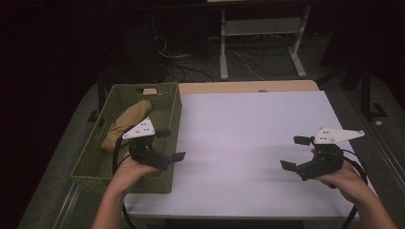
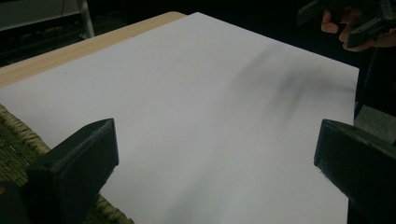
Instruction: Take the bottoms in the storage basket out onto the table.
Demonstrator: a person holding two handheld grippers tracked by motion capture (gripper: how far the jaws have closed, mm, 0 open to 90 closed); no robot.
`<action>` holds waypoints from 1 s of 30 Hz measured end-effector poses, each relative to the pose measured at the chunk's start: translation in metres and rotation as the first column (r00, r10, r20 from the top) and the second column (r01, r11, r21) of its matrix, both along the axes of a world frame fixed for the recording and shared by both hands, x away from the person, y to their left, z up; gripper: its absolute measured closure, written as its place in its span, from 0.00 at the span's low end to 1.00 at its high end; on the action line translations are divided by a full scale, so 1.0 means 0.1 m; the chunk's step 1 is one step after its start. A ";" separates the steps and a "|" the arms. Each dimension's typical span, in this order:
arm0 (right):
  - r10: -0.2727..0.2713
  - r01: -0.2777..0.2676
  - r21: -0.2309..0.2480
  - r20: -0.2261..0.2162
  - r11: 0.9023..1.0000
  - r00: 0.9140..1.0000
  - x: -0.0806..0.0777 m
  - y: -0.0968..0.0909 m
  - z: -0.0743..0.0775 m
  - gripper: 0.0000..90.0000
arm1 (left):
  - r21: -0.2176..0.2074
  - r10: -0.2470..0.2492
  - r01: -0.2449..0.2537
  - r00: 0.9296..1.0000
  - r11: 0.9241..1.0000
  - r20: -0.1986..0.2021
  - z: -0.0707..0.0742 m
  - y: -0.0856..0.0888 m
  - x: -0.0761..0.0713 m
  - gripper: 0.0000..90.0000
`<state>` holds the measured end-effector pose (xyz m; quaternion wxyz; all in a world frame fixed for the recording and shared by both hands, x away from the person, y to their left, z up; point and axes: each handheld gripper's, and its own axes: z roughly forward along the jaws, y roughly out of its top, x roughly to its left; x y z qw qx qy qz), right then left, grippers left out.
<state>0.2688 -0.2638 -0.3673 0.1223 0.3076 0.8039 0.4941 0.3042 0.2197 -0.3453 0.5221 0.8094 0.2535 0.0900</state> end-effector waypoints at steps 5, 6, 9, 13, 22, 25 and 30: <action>-0.008 0.008 0.004 -0.003 1.000 1.000 0.01 -0.01 -0.02 0.00 | 0.002 0.006 -0.006 1.000 1.000 0.000 0.00 0.00 0.00 0.00; -0.010 0.010 0.010 -0.003 1.000 1.000 0.01 -0.02 -0.02 0.00 | 0.003 0.009 -0.009 1.000 1.000 0.001 0.00 0.00 0.00 0.00; -0.013 0.013 0.018 0.001 1.000 1.000 0.03 -0.02 -0.02 0.00 | 0.002 0.012 -0.012 1.000 1.000 0.000 0.00 0.00 0.00 0.00; -0.009 0.009 0.015 0.000 1.000 1.000 0.03 -0.01 -0.06 0.00 | 0.009 0.014 -0.014 1.000 1.000 -0.008 0.00 -0.02 0.03 0.00; -0.003 0.003 0.019 -0.010 1.000 1.000 0.06 0.08 -0.13 0.00 | 0.011 0.022 -0.022 1.000 1.000 -0.015 0.01 0.00 0.06 0.00; -0.004 0.004 0.018 -0.006 1.000 1.000 0.05 0.08 -0.15 0.00 | 0.011 0.024 -0.024 1.000 1.000 -0.014 0.03 0.02 0.09 0.00; -0.011 0.011 0.021 -0.011 1.000 1.000 0.04 0.07 -0.21 0.00 | 0.014 0.039 -0.039 0.999 0.999 -0.010 0.06 0.06 0.14 0.00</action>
